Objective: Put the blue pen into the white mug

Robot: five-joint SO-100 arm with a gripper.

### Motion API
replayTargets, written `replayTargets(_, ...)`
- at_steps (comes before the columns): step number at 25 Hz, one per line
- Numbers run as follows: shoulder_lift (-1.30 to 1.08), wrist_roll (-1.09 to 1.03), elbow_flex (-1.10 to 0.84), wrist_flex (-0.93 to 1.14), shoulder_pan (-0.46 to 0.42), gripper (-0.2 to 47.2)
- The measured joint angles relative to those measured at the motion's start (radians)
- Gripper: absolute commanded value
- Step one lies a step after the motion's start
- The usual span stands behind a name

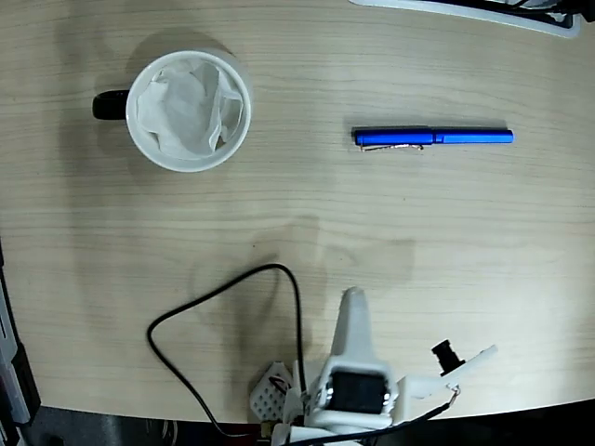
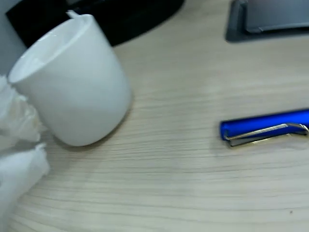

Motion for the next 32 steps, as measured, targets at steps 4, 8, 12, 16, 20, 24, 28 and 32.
replayTargets(4, -0.35, 0.0, -0.222, 0.0, 0.058, 0.0)
replayTargets(8, -0.689, 0.0, -0.448, 0.011, 0.109, 0.0)
replayTargets(12, -0.963, -0.002, -0.661, 0.095, 0.117, 0.1)
replayTargets(16, -1.172, -0.005, -0.864, 0.173, 0.135, 7.1)
replayTargets(20, -1.347, -0.008, -1.054, 0.279, 0.153, 12.7)
replayTargets(24, -1.482, -0.034, -1.226, 0.394, 0.16, 17.3)
replayTargets(28, -1.551, -0.123, -1.267, 0.41, 0.161, 18.2)
replayTargets(32, -1.623, -0.218, -1.273, 0.414, 0.189, 21.4)
